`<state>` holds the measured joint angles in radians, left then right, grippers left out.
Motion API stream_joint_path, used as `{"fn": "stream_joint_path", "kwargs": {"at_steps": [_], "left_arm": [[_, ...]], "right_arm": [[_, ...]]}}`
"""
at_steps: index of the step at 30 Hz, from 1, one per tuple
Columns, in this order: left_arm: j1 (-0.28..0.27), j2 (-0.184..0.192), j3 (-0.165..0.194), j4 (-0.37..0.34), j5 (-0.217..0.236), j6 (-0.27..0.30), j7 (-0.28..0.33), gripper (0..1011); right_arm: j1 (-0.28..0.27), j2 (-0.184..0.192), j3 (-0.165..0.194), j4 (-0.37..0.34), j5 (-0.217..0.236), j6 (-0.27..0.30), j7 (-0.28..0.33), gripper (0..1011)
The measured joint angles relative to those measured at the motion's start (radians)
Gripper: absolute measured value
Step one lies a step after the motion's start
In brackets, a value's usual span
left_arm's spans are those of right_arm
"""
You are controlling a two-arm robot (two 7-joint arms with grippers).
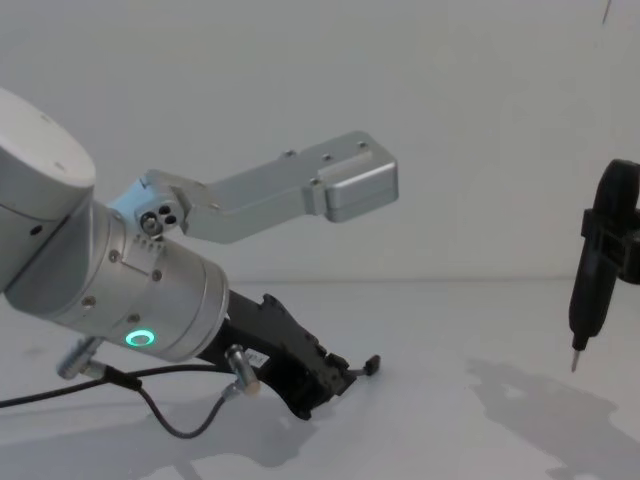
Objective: Pick up the data cable with the one hand.
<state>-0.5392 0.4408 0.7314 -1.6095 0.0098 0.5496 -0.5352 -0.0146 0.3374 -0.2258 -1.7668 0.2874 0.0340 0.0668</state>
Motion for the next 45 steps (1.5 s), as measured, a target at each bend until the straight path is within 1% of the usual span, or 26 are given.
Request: {"fn": "stream_joint_path", "kwargs": {"at_steps": [5, 8, 12, 13, 14, 15, 17, 18, 19, 20, 21, 23, 24, 25, 26, 28, 29, 31, 32, 33, 34, 36, 41, 43, 45], "left_arm": [[0.004, 0.007, 0.002, -0.005, 0.007, -0.032, -0.001, 56], [0.007, 0.014, 0.004, -0.011, 0.014, -0.065, -0.001, 56], [0.012, 0.024, 0.005, -0.019, 0.024, -0.117, -0.001, 56], [0.014, 0.029, 0.005, -0.023, 0.027, -0.139, -0.001, 55], [0.015, 0.031, 0.006, -0.025, 0.029, -0.15, -0.001, 56], [0.017, 0.036, 0.005, -0.029, 0.033, -0.178, -0.001, 56], [0.019, 0.042, 0.005, -0.034, 0.036, -0.202, -0.001, 55], [0.022, 0.047, 0.004, -0.039, 0.038, -0.232, 0.0, 55], [0.022, 0.047, 0.004, -0.039, 0.038, -0.232, 0.0, 55], [0.025, 0.055, 0.001, -0.045, 0.041, -0.273, 0.001, 55], [0.029, 0.061, -0.002, -0.051, 0.042, -0.303, 0.002, 56], [0.032, 0.066, -0.005, -0.054, 0.042, -0.338, 0.003, 56], [0.036, 0.072, -0.01, -0.058, 0.042, -0.371, 0.004, 56], [0.036, 0.072, -0.01, -0.058, 0.042, -0.371, 0.004, 56], [0.04, 0.077, -0.013, -0.06, 0.041, -0.403, 0.005, 55], [0.044, 0.081, -0.017, -0.063, 0.038, -0.439, 0.005, 55], [0.047, 0.085, -0.02, -0.064, 0.034, -0.47, 0.005, 56], [0.05, 0.087, -0.024, -0.064, 0.03, -0.497, 0.004, 56], [0.054, 0.089, -0.026, -0.065, 0.027, -0.521, 0.004, 55], [0.055, 0.09, -0.028, -0.065, 0.025, -0.535, 0.004, 55], [0.058, 0.091, -0.03, -0.065, 0.023, -0.557, 0.004, 56], [0.062, 0.093, -0.033, -0.066, 0.019, -0.585, 0.003, 55], [0.066, 0.095, -0.036, -0.066, 0.015, -0.62, 0.002, 56], [0.069, 0.096, -0.039, -0.066, 0.012, -0.643, 0.001, 55], [0.07, 0.097, -0.039, -0.067, 0.011, -0.651, 0.001, 56]], "right_arm": [[-0.002, 0.0, 0.002, -0.003, 0.0, -0.001, 0.001, 279], [-0.006, 0.002, 0.008, -0.01, 0.0, -0.006, 0.003, 279], [-0.015, 0.007, 0.022, -0.026, 0.001, -0.019, 0.007, 279], [-0.017, 0.008, 0.025, -0.031, 0.001, -0.022, 0.007, 279], [-0.022, 0.012, 0.033, -0.041, 0.003, -0.028, 0.009, 279], [-0.026, 0.016, 0.042, -0.052, 0.005, -0.035, 0.012, 279], [-0.031, 0.02, 0.053, -0.066, 0.008, -0.04, 0.014, 279], [-0.036, 0.024, 0.063, -0.077, 0.012, -0.045, 0.017, 279], [-0.036, 0.024, 0.063, -0.077, 0.012, -0.045, 0.017, 279], [-0.044, 0.032, 0.079, -0.097, 0.021, -0.052, 0.024, 279], [-0.047, 0.034, 0.085, -0.103, 0.024, -0.053, 0.027, 279], [-0.053, 0.039, 0.1, -0.118, 0.038, -0.059, 0.037, 279], [-0.056, 0.042, 0.106, -0.124, 0.042, -0.06, 0.04, 279], [-0.057, 0.042, 0.109, -0.127, 0.048, -0.062, 0.044, 279], [-0.062, 0.045, 0.12, -0.137, 0.059, -0.064, 0.051, 279], [-0.066, 0.047, 0.13, -0.145, 0.075, -0.067, 0.063, 279], [-0.069, 0.049, 0.138, -0.151, 0.09, -0.068, 0.072, 279], [-0.072, 0.049, 0.145, -0.156, 0.109, -0.068, 0.084, 279], [-0.073, 0.049, 0.149, -0.16, 0.117, -0.068, 0.089, 279], [-0.075, 0.049, 0.155, -0.165, 0.136, -0.067, 0.099, 279], [-0.075, 0.049, 0.158, -0.167, 0.141, -0.066, 0.102, 279], [-0.076, 0.047, 0.165, -0.175, 0.167, -0.06, 0.112, 279], [-0.075, 0.041, 0.172, -0.185, 0.211, -0.045, 0.126, 279], [-0.072, 0.037, 0.174, -0.189, 0.231, -0.039, 0.132, 279], [-0.067, 0.035, 0.174, -0.191, 0.246, -0.034, 0.138, 279]]}}
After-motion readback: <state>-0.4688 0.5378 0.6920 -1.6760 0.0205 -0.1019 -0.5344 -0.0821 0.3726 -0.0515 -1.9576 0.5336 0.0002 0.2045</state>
